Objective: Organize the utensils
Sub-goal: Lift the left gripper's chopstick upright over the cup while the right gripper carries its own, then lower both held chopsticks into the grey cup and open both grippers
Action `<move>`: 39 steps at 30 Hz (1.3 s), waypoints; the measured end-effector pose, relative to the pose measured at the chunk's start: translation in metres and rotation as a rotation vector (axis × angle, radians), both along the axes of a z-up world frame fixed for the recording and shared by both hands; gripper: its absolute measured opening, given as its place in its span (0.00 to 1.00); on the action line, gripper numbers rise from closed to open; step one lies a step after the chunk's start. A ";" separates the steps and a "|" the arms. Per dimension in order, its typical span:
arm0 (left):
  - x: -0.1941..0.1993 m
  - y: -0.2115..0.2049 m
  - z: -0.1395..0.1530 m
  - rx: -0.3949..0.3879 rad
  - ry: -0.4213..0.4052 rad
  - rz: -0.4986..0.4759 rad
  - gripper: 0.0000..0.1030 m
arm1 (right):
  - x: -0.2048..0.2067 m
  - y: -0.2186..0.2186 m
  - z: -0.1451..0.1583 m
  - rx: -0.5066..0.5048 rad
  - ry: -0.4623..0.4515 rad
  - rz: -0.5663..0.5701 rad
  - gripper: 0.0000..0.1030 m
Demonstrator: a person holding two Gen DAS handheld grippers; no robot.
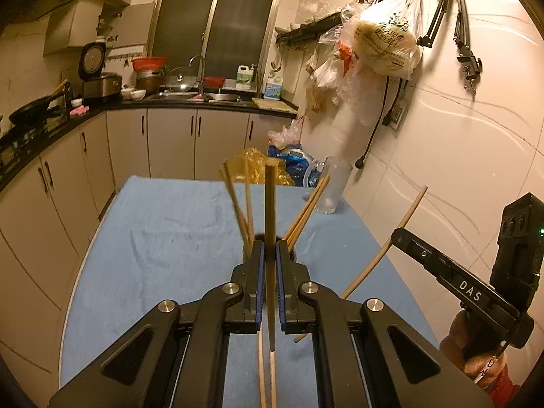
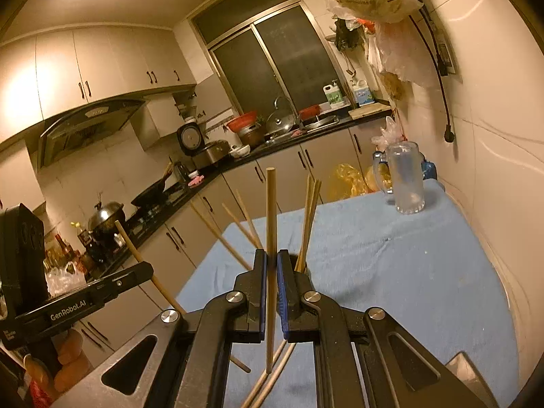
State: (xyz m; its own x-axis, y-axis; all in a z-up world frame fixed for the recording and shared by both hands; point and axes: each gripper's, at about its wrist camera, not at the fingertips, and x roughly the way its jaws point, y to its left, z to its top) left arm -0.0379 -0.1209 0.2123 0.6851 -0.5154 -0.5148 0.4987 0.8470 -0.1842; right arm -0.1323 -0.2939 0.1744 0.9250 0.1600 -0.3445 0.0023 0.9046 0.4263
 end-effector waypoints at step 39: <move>0.105 -0.039 -0.014 -0.001 0.014 0.013 0.06 | 0.110 -0.004 -0.016 -0.035 0.073 -0.055 0.07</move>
